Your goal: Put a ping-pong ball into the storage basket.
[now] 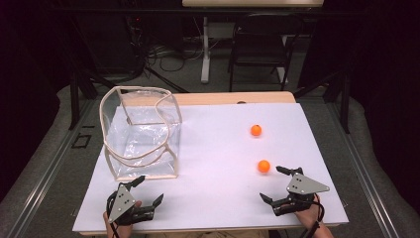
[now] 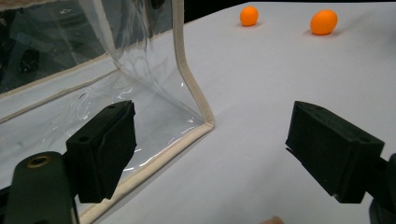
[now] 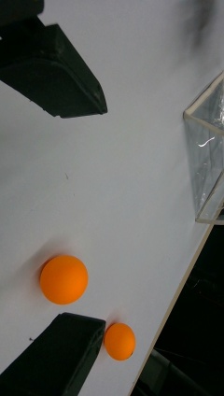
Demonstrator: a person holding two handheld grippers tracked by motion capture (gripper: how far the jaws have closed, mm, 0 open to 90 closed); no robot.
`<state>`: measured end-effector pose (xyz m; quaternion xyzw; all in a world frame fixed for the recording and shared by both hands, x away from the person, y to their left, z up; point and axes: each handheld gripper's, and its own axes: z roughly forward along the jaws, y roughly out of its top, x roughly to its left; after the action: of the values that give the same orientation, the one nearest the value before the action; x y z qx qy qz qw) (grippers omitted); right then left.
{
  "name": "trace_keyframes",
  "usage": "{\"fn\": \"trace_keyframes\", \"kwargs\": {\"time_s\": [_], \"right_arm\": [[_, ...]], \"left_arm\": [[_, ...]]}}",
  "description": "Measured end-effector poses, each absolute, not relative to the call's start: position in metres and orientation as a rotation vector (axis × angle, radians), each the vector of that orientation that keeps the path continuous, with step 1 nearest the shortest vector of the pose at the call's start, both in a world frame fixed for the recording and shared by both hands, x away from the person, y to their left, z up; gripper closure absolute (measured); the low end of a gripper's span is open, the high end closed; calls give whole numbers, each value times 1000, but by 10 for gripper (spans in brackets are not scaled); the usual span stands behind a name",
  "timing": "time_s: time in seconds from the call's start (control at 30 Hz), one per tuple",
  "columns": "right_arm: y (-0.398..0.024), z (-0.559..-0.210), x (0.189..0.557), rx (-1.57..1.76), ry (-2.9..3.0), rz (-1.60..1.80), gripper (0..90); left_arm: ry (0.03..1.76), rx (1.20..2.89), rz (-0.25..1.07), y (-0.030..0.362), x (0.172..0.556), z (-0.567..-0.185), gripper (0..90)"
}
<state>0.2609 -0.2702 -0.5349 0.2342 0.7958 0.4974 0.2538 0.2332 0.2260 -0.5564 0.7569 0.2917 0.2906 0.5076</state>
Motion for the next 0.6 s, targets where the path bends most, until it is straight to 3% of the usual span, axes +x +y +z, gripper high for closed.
{"fn": "trace_keyframes", "kwargs": {"time_s": [0.6], "right_arm": [[-268, -529, 267, 692, 2185, 1306, 0]], "left_arm": [[709, 1818, 713, 226, 232, -555, 157]]}}
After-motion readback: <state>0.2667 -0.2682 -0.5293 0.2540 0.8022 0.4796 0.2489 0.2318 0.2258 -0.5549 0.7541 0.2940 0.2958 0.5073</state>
